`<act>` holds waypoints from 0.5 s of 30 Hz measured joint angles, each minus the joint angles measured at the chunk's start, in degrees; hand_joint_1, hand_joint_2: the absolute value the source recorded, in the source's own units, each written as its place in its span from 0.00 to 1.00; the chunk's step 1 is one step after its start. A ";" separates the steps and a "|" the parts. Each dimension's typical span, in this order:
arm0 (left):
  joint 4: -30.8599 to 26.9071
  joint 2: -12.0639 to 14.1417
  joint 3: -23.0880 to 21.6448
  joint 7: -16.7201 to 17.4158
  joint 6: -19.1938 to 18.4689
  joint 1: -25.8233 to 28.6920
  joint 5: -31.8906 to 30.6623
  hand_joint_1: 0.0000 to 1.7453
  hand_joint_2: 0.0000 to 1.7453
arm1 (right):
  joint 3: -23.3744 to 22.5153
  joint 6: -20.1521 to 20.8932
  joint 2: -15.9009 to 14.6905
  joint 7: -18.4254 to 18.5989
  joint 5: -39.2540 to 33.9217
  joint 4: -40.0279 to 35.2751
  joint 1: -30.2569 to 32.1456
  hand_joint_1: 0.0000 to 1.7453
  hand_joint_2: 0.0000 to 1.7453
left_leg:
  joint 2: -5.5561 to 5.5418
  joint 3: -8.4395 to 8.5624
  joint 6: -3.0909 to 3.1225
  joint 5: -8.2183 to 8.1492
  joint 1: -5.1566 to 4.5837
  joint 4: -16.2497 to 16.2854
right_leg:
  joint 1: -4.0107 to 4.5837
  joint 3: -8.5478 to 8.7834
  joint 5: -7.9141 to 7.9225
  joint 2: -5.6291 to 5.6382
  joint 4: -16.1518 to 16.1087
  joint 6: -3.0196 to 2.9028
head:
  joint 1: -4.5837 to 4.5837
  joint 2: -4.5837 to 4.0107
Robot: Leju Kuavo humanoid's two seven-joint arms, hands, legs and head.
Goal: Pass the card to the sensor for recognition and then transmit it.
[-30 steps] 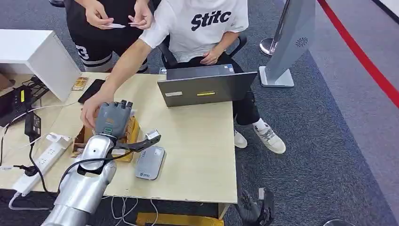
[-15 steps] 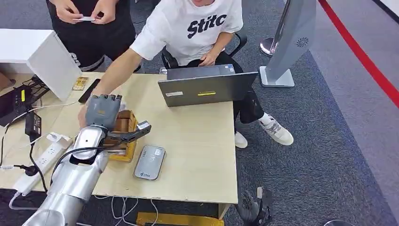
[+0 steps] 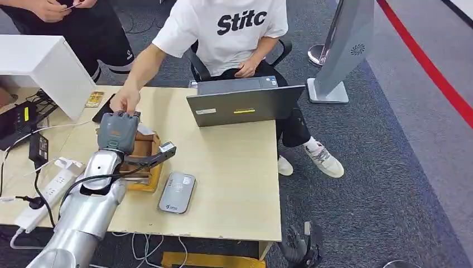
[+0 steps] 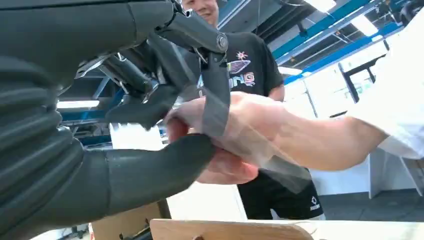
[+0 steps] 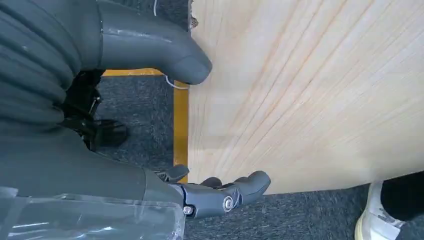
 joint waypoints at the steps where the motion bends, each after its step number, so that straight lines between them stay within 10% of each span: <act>1: 0.00 0.00 0.09 -0.02 0.15 0.02 0.00 0.00 1.00 | 0.05 0.00 0.00 0.00 0.00 0.00 0.00 0.00 1.00 | -0.01 0.00 0.00 0.00 0.00 0.00 | 0.00 0.00 0.00 -0.01 0.00 0.00 | 0.02 0.00; 15: -5.91 -0.68 1.60 -5.21 5.62 6.03 0.22 0.00 1.00 | 0.35 -2.01 0.00 -0.46 -0.70 0.00 0.02 0.00 1.00 | -0.01 -0.01 0.00 -0.01 -0.01 0.00 | -0.01 0.00 -0.01 -0.02 -0.01 0.01 | 0.00 0.00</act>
